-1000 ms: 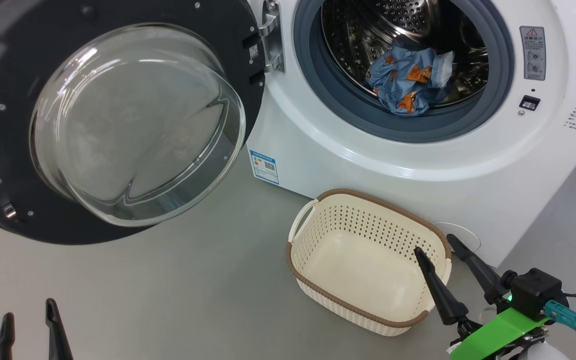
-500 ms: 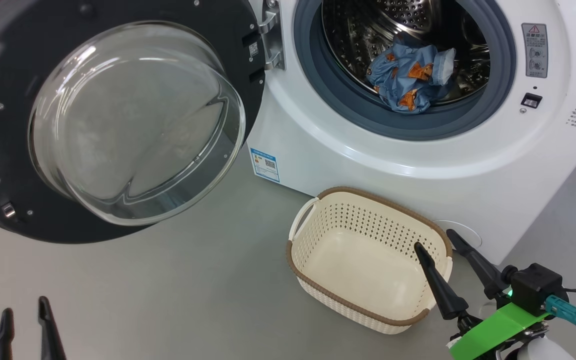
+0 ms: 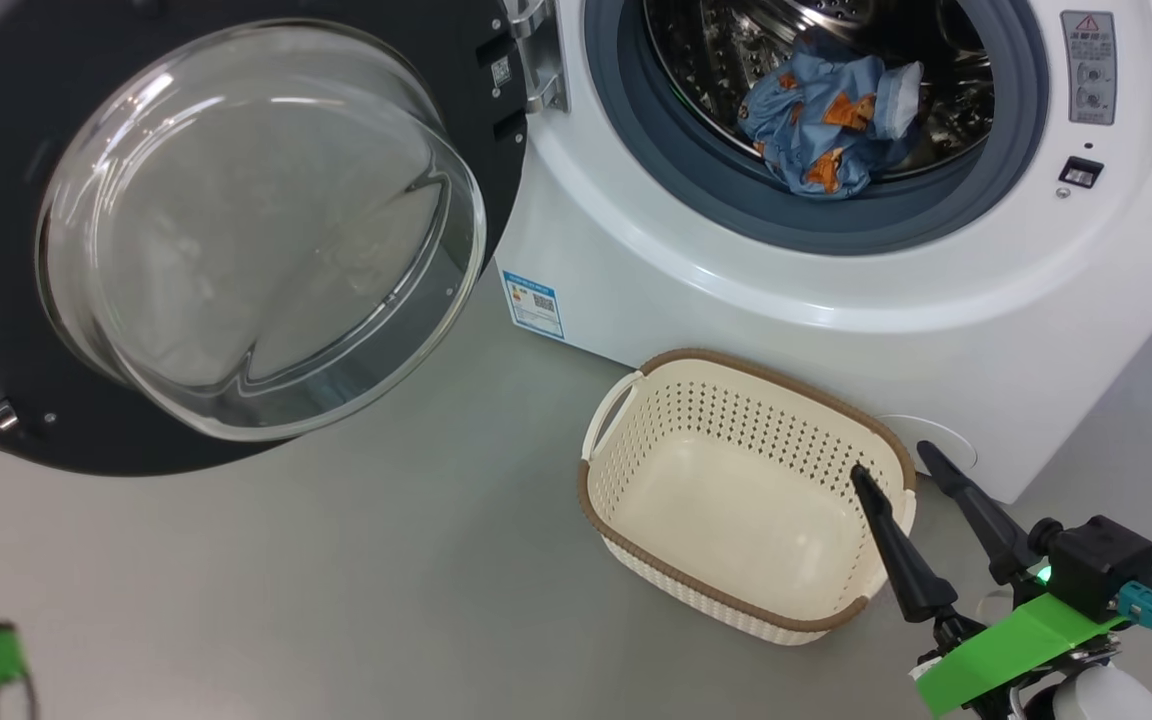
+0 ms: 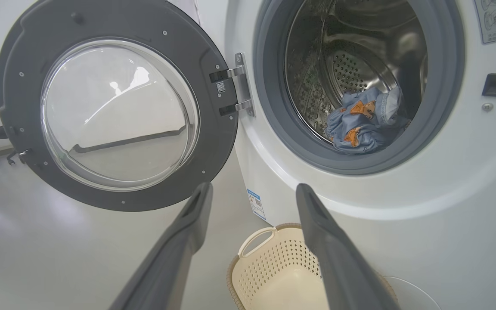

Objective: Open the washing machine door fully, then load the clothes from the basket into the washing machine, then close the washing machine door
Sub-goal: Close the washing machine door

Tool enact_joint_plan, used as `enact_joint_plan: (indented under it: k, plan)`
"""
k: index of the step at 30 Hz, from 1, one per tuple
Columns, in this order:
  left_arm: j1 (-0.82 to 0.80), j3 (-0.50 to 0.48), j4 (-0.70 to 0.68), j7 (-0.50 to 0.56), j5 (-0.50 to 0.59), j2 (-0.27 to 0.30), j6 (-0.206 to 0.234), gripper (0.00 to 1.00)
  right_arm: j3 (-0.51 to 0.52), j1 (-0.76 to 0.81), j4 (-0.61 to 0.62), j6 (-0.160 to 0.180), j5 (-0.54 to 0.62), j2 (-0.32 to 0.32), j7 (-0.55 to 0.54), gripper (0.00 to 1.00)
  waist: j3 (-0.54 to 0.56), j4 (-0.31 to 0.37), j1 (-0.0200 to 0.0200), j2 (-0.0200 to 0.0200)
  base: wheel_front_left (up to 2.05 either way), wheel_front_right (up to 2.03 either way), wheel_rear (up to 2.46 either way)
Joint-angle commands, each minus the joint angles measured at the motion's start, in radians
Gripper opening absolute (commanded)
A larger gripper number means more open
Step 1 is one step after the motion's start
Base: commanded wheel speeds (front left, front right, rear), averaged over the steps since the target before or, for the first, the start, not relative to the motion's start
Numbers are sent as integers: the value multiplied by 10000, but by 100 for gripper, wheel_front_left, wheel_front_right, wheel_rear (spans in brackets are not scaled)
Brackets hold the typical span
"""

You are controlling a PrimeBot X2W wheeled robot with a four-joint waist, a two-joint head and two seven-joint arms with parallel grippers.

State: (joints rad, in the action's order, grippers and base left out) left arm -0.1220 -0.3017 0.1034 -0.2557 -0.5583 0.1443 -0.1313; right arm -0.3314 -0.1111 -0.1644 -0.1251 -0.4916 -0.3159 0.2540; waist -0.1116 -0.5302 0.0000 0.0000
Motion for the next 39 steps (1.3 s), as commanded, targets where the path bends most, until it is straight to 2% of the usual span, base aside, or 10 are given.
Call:
enact_joint_plan:
  k: [1, 6, 11, 12, 18, 23, 29, 33, 39]
  plan:
    - [-694, -475, -148, -61, -703, 691, 6, 0, -57, 51, 290, -56, 132, -109, 78, 100, -150, -13, 0, 0, 0, 0, 0]
    - [-2111, -906, 810, -43, -3046, 2237, 6, 0, -91, -84, 363, -56, 223, -172, 78, 100, -595, 134, 0, 0, 0, 0, 0]
    - [-3581, -1053, 2334, 434, -4960, 3414, 6, 0, -218, -316, 397, -56, 267, -272, 78, 100, -990, 280, 0, 0, 0, 0, 0]
    - [-3581, -1053, 2334, 434, -4960, 3414, 6, 0, -218, -316, 397, -56, 267, -272, 78, 100, -990, 280, 0, 0, 0, 0, 0]
    - [-4985, -888, 4153, 1385, -6311, 4567, 6, 0, -362, -527, 440, -56, 285, -398, 78, 100, -1374, 432, 0, 0, 0, 0, 0]
    - [-5991, -259, 5562, 2360, -6818, 5390, 6, 0, -374, -634, 541, -56, 326, -561, 78, 100, -1826, 444, 0, 0, 0, 0, 0]
    - [-6692, 287, 6417, 3590, -7292, 5897, 6, 0, -413, -739, 626, -56, 370, -704, 78, 100, -2219, 439, 0, 0, 0, 0, 0]
    - [-7117, 647, 6628, 4374, -7615, 5917, 6, 0, -433, -760, 665, -56, 383, -792, 78, 100, -2436, 408, 0, 0, 0, 0, 0]
    - [-7443, 819, 6992, 4894, -7891, 6062, 6, 0, -434, -901, 780, -56, 430, -951, 78, 100, -2780, 412, 0, 0, 0, 0, 0]
